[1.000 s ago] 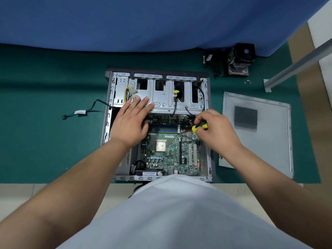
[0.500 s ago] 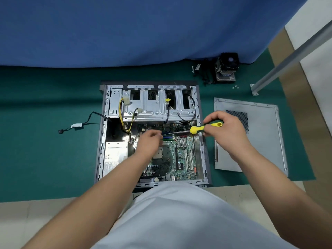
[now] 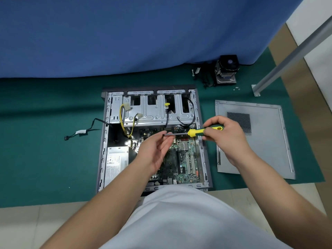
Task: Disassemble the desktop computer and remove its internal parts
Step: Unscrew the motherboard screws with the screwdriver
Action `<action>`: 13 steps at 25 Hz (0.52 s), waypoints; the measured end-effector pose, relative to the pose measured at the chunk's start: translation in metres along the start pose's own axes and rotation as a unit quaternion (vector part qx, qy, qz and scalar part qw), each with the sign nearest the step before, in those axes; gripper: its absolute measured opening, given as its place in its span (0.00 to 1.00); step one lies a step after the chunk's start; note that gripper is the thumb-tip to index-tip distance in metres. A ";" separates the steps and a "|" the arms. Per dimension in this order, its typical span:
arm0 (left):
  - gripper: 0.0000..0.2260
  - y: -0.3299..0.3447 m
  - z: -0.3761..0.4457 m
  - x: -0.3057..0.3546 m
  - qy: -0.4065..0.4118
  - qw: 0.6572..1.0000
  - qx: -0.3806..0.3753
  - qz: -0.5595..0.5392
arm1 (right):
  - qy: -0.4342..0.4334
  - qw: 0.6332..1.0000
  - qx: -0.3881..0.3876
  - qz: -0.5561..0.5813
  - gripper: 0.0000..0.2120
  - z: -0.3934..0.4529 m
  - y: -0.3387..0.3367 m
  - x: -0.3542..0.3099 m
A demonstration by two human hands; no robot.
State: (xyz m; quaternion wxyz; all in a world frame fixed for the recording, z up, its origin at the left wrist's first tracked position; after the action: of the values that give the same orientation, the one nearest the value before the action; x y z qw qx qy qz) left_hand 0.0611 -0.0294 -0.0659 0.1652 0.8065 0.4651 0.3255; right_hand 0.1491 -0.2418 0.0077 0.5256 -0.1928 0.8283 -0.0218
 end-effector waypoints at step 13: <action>0.10 0.033 0.006 0.008 0.026 0.990 -0.032 0.132 | -0.003 0.906 -0.085 0.414 0.09 0.022 0.001 -0.016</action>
State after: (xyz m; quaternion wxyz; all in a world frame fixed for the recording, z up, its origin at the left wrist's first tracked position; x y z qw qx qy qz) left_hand 0.0895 -0.0393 -0.0481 0.1347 0.8463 0.3481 0.3800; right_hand 0.1737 -0.2319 0.0116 0.4713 0.1239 0.8309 0.2687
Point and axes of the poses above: each hand's wrist, its own z-axis towards the middle knuckle, its own y-axis out of the palm, x = y × z, the point moved 4 cm from there along z, towards the middle knuckle, and after that the axes turned 5 degrees about -x, right-handed, at the moved point
